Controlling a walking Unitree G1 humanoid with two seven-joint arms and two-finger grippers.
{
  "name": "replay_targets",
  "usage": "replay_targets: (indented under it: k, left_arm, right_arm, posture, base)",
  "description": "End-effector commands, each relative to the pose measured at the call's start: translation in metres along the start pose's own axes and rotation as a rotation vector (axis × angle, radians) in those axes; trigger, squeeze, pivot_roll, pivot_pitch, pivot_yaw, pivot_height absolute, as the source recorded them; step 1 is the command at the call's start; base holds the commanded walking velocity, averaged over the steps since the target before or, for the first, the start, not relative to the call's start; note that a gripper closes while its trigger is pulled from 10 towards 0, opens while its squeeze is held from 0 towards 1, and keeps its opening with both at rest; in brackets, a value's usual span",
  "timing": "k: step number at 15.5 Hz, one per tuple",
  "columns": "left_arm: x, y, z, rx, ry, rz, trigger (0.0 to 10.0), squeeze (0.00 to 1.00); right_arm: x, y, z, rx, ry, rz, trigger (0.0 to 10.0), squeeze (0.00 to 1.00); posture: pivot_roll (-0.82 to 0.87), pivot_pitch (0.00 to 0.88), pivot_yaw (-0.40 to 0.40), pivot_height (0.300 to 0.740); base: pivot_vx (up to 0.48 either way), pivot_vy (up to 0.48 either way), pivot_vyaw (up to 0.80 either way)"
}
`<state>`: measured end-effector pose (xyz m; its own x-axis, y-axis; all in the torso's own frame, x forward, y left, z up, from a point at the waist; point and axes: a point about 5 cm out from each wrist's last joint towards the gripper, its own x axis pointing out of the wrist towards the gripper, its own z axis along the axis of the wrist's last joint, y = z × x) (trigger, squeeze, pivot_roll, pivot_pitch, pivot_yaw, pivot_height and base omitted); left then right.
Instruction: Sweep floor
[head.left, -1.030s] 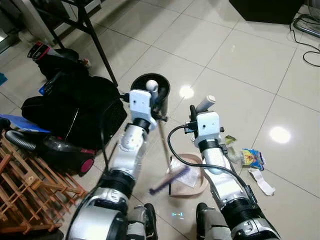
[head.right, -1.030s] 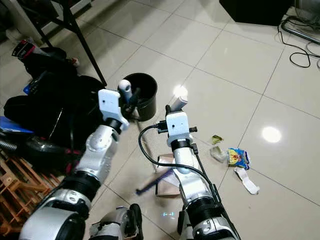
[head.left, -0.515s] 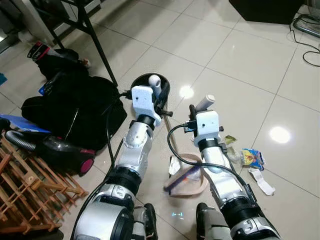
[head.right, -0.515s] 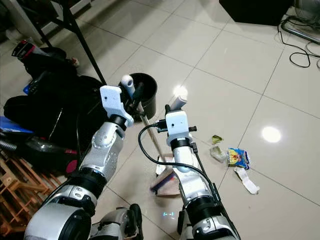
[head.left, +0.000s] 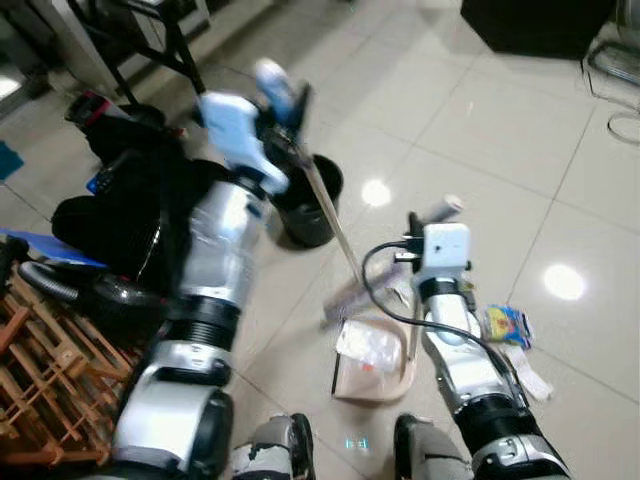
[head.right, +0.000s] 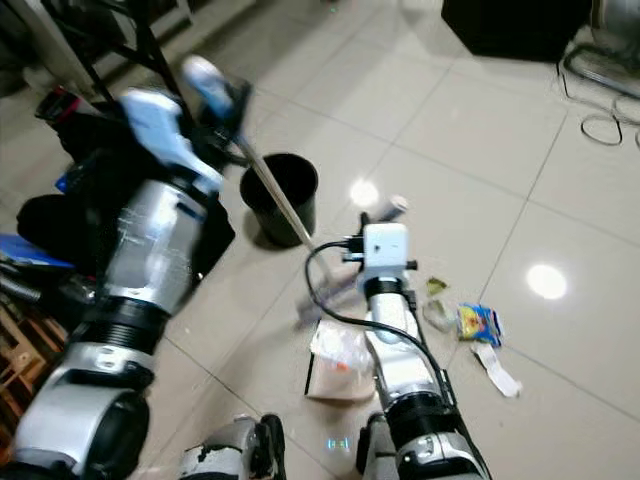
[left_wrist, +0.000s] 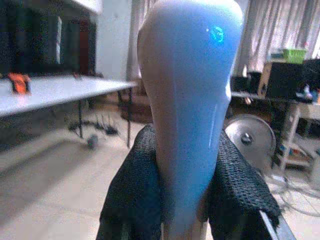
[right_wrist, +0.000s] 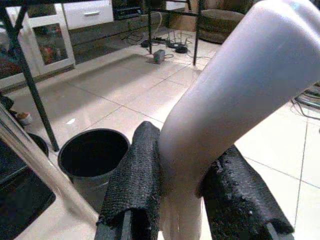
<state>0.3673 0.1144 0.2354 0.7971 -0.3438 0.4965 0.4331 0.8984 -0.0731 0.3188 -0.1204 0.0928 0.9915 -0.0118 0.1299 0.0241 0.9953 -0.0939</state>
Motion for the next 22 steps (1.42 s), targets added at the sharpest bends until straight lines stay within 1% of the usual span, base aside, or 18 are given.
replay_targets:
  k: [1, 2, 4, 5, 6, 7, 8, 9, 10, 11, 12, 13, 14, 15, 17, 18, 20, 22]
  left_arm:
    - [0.002, 0.011, 0.021, 0.042, -0.052, -0.004, 10.0, 0.0]
    - [0.001, 0.013, 0.023, 0.051, -0.049, -0.002, 10.0, 0.0]
    - [-0.012, 0.033, 0.022, 0.187, 0.023, 0.052, 10.0, 0.0]
    - [-0.023, 0.045, 0.012, 0.249, 0.143, 0.087, 10.0, 0.0]
    - [-0.027, 0.048, 0.009, 0.267, 0.169, 0.109, 10.0, 0.0]
    - [-0.04, 0.055, 0.001, 0.276, 0.234, 0.164, 10.0, 0.0]
    - [-0.045, 0.057, -0.002, 0.28, 0.261, 0.184, 10.0, 0.0]
    - [-0.056, 0.058, -0.008, 0.281, 0.297, 0.209, 10.0, 0.0]
    - [-0.071, 0.058, -0.017, 0.292, 0.339, 0.232, 10.0, 0.0]
    - [-0.084, 0.055, -0.024, 0.312, 0.374, 0.256, 10.0, 0.0]
    - [-0.091, 0.051, -0.028, 0.325, 0.39, 0.268, 10.0, 0.0]
    - [-0.1, 0.044, -0.029, 0.292, 0.39, 0.3, 10.0, 0.0]
    - [-0.101, 0.043, -0.029, 0.285, 0.39, 0.304, 10.0, 0.0]
    - [-0.106, 0.039, -0.028, 0.281, 0.405, 0.299, 10.0, 0.0]
    - [-0.112, 0.033, -0.026, 0.305, 0.41, 0.277, 10.0, 0.0]
    - [-0.113, 0.03, -0.024, 0.301, 0.409, 0.28, 10.0, 0.0]
    - [-0.114, 0.026, -0.021, 0.295, 0.399, 0.27, 10.0, 0.0]
    - [-0.118, 0.022, -0.017, 0.283, 0.393, 0.261, 10.0, 0.0]
  right_arm:
    - [-0.009, -0.006, -0.013, 0.026, 0.074, -0.026, 10.0, 0.0]
    - [-0.009, -0.007, -0.014, 0.032, 0.074, -0.032, 10.0, 0.0]
    - [-0.012, -0.017, -0.008, 0.046, 0.051, -0.043, 10.0, 0.0]
    - [-0.012, -0.023, 0.004, 0.059, 0.013, -0.037, 10.0, 0.0]
    - [-0.012, -0.026, 0.008, 0.058, 0.004, -0.038, 10.0, 0.0]
    - [-0.013, -0.038, 0.021, 0.07, -0.012, -0.062, 10.0, 0.0]
    - [-0.013, -0.043, 0.026, 0.077, -0.017, -0.075, 10.0, 0.0]
    - [-0.013, -0.055, 0.037, 0.087, -0.019, -0.107, 10.0, 0.0]
    - [-0.012, -0.065, 0.05, 0.074, -0.03, -0.122, 10.0, 0.0]
    - [-0.011, -0.074, 0.064, 0.054, -0.048, -0.11, 10.0, 0.0]
    - [-0.009, -0.079, 0.072, 0.046, -0.053, -0.093, 10.0, 0.0]
    - [-0.006, -0.089, 0.091, 0.072, -0.066, -0.08, 10.0, 0.0]
    - [-0.005, -0.091, 0.095, 0.076, -0.073, -0.079, 10.0, 0.0]
    - [-0.003, -0.101, 0.11, 0.071, -0.076, -0.121, 10.0, 0.0]
    - [0.0, -0.113, 0.137, 0.133, -0.109, -0.157, 10.0, 0.0]
    - [0.001, -0.119, 0.149, 0.192, -0.128, -0.172, 10.0, 0.0]
    - [0.001, -0.124, 0.161, 0.236, -0.154, -0.171, 10.0, 0.0]
    - [0.002, -0.13, 0.181, 0.283, -0.216, -0.161, 10.0, 0.0]
  posture:
    - [0.06, 0.076, 0.114, 0.74]
    - [0.06, 0.076, 0.114, 0.74]
    - [0.05, 0.034, 0.107, 0.74]
    - [0.04, 0.023, 0.101, 0.74]
    - [0.03, 0.016, 0.094, 0.74]
    - [0.02, 0.0, 0.084, 0.74]
    - [0.01, 0.0, 0.082, 0.74]
    - [0.0, 0.0, 0.071, 0.74]
    - [-0.01, 0.0, 0.064, 0.74]
    - [-0.01, 0.0, 0.048, 0.74]
    - [-0.01, 0.0, 0.04, 0.74]
    - [-0.01, 0.0, 0.038, 0.74]
    - [-0.02, 0.0, 0.042, 0.74]
    - [-0.02, 0.0, 0.047, 0.74]
    - [-0.03, 0.0, 0.049, 0.74]
    - [-0.03, 0.0, 0.049, 0.74]
    - [-0.02, 0.0, 0.05, 0.74]
    - [-0.02, 0.0, 0.053, 0.74]
  base:
    - [0.0, 0.0, 0.0]
    - [0.0, 0.0, 0.0]
    - [0.0, 0.0, 0.0]
    - [0.0, 0.0, 0.0]
    - [0.0, 0.0, 0.0]
    - [0.0, 0.0, 0.0]
    - [0.0, 0.0, 0.0]
    - [0.0, 0.0, 0.0]
    - [0.0, 0.0, 0.0]
    - [0.0, 0.0, 0.0]
    - [0.0, 0.0, 0.0]
    - [0.0, 0.0, 0.0]
    - [0.0, 0.0, 0.0]
    - [0.0, 0.0, 0.0]
    - [0.0, 0.0, 0.0]
    - [0.0, 0.0, 0.0]
    - [0.0, 0.0, 0.0]
    - [0.0, 0.0, 0.0]
